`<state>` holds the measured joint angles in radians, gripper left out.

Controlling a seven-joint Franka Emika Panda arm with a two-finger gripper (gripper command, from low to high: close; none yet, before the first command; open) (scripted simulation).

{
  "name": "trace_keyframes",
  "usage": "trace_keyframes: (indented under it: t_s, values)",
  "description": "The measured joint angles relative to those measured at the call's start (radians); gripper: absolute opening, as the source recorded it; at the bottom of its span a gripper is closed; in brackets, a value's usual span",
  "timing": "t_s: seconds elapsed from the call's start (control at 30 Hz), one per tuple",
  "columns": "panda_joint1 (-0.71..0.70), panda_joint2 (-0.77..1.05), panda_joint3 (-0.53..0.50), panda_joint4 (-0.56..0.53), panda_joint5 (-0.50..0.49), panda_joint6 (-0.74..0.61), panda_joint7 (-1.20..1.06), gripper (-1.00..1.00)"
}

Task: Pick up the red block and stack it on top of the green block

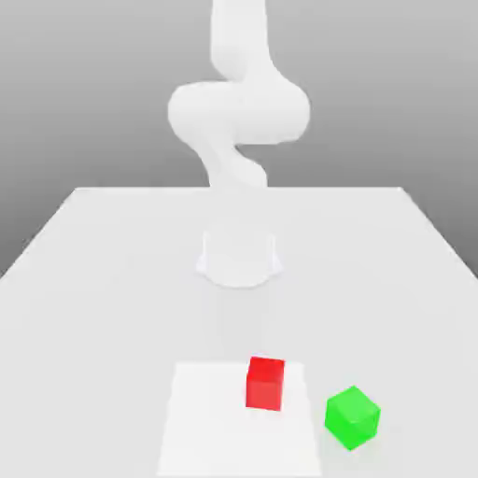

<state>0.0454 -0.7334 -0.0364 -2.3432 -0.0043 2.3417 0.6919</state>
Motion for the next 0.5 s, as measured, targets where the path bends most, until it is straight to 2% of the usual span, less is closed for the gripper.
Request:
trace_keyframes:
  t_s: [0.5]
  values:
    - [0.234, 0.403, -0.184, -0.261, 0.005, 0.254, -0.670, 0.00]
